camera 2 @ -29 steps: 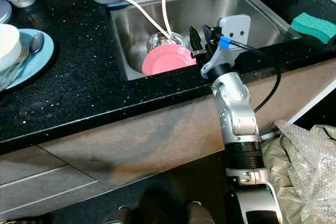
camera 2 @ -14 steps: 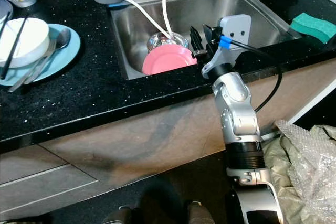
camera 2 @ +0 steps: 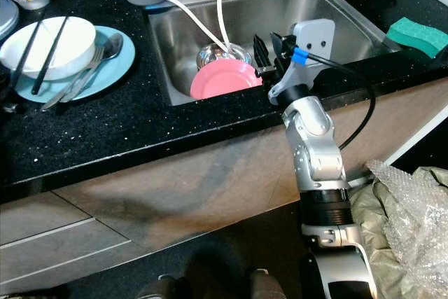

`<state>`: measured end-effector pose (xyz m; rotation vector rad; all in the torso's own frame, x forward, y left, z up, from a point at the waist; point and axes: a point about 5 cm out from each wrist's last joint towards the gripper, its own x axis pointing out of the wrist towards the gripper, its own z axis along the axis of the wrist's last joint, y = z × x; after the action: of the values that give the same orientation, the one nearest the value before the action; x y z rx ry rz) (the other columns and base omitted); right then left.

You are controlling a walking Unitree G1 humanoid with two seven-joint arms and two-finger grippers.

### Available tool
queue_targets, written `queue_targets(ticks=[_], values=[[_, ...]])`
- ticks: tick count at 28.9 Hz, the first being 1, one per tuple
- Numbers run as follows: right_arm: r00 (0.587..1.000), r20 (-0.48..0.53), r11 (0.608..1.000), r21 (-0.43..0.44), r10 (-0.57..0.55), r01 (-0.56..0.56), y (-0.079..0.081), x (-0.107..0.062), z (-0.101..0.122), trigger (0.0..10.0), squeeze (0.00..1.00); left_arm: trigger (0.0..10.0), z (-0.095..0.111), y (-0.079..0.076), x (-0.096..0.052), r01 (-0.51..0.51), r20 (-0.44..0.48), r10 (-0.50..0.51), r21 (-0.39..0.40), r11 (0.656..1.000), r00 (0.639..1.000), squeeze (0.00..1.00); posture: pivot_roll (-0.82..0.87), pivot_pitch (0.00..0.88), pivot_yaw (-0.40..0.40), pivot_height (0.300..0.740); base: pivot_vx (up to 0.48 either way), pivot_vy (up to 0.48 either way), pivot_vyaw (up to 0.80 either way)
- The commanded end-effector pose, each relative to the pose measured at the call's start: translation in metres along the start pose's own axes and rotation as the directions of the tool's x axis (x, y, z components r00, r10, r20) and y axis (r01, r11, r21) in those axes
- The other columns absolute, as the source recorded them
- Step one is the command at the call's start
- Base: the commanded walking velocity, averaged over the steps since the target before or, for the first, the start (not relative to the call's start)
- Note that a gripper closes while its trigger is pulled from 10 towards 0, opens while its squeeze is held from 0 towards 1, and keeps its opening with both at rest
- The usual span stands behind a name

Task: Kitchen organization

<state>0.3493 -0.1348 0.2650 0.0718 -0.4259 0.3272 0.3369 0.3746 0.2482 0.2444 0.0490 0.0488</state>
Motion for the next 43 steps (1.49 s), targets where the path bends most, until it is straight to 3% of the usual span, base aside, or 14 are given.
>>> queue_targets(ticks=[1, 9, 12, 16, 19, 21, 22, 23, 24, 25, 27, 32, 35, 43], values=[[1.0, 0.012, 1.0, -0.007, 0.001, -0.001, 0.0, -0.001, 0.004, 10.0, 0.0, 10.0, 0.003, -0.006, 0.004, 0.017, 0.005, -0.017, 0.019, 1.0, 1.0, 0.0, 0.03, 0.18, 0.01, 0.74, 0.0, 0.0, 0.0], [1.0, 0.015, 1.0, -0.011, -0.007, 0.007, -0.003, -0.001, 0.005, 10.0, 0.0, 10.0, 0.015, 0.008, 0.0, -0.087, 0.04, 0.086, 0.027, 0.996, 0.996, 0.0, 0.03, 0.178, 0.011, 0.74, 0.0, 0.0, 0.0], [1.0, 0.018, 1.0, -0.006, -0.004, 0.004, -0.002, -0.001, 0.006, 10.0, 0.0, 10.0, 0.034, 0.03, -0.01, -0.19, 0.084, 0.189, 0.0, 0.982, 0.978, 0.0, 0.03, 0.178, 0.008, 0.74, 0.0, 0.0, 0.0], [1.0, 0.018, 1.0, 0.0, 0.001, -0.001, -0.001, 0.001, 0.005, 10.0, 0.0, 10.0, 0.053, 0.049, -0.022, -0.258, 0.133, 0.258, -0.017, 0.966, 0.957, 0.0, 0.04, 0.179, 0.005, 0.74, 0.0, 0.0, 0.0], [1.0, 0.018, 1.0, 0.007, 0.005, -0.005, 0.001, 0.001, 0.004, 10.0, 0.0, 10.0, 0.07, 0.062, -0.03, -0.314, 0.159, 0.323, -0.078, 0.946, 0.933, 0.0, 0.04, 0.178, 0.004, 0.74, 0.0, 0.0, 0.0], [1.0, 0.02, 1.0, 0.013, 0.006, -0.006, 0.002, 0.002, 0.004, 10.0, 0.0, 10.0, 0.082, 0.051, -0.023, -0.28, 0.197, 0.304, -0.141, 0.95, 0.932, 0.0, 0.05, 0.175, -0.001, 0.74, 0.0, 0.0, 0.0], [1.0, 0.022, 1.0, 0.015, 0.008, -0.008, 0.002, 0.002, 0.004, 10.0, 0.0, 10.0, 0.087, 0.035, -0.016, -0.213, 0.221, 0.246, -0.163, 0.963, 0.944, 0.0, 0.05, 0.175, -0.001, 0.74, 0.0, 0.0, 0.0], [1.0, 0.022, 1.0, 0.015, 0.008, -0.008, 0.002, 0.002, 0.004, 10.0, 0.0, 10.0, 0.087, 0.035, -0.016, -0.213, 0.221, 0.246, -0.163, 0.963, 0.944, 0.0, 0.05, 0.175, -0.001, 0.74, 0.0, 0.0, 0.0], [1.0, 0.024, 1.0, 0.016, 0.009, -0.01, 0.003, 0.003, 0.004, 10.0, 0.0, 10.0, 0.091, 0.016, -0.009, -0.127, 0.232, 0.173, -0.199, 0.972, 0.957, 0.0, 0.05, 0.172, 0.011, 0.74, 0.0, 0.0, 0.0], [1.0, 0.03, 1.0, 0.015, 0.008, -0.008, 0.003, 0.004, 0.006, 10.0, 0.0, 10.0, 0.095, -0.013, -0.005, 0.023, 0.271, 0.043, -0.234, 0.972, 0.962, 0.0, 0.04, 0.171, 0.012, 0.74, 0.0, 0.0, 0.0], [0.999, 0.035, 1.0, 0.014, -0.001, 0.0, 0.002, 0.004, 0.008, 10.0, 0.0, 10.0, 0.098, -0.034, -0.005, 0.115, 0.336, -0.03, -0.236, 0.965, 0.942, 0.0, 0.05, 0.17, 0.014, 0.74, 0.0, 0.0, 0.0], [0.999, 0.033, 1.0, 0.013, 0.001, -0.001, 0.001, 0.003, 0.008, 10.0, 0.0, 10.0, 0.098, -0.054, -0.001, 0.118, 0.354, -0.043, -0.192, 0.974, 0.934, 0.0, 0.04, 0.17, 0.013, 0.74, 0.0, 0.0, 0.0], [1.0, 0.031, 1.0, 0.009, 0.005, -0.005, 0.0, 0.002, 0.008, 10.0, 0.0, 10.0, 0.092, -0.069, 0.001, 0.133, 0.314, -0.082, -0.145, 0.98, 0.946, 0.0, 0.04, 0.17, 0.015, 0.74, 0.0, 0.0, 0.0], [0.999, 0.034, 1.0, 0.002, 0.006, -0.006, -0.002, 0.0, 0.011, 10.0, 0.0, 10.0, 0.086, -0.087, -0.002, 0.132, 0.271, -0.1, -0.102, 0.986, 0.957, 0.0, 0.03, 0.172, 0.02, 0.74, 0.0, 0.0, 0.0]])
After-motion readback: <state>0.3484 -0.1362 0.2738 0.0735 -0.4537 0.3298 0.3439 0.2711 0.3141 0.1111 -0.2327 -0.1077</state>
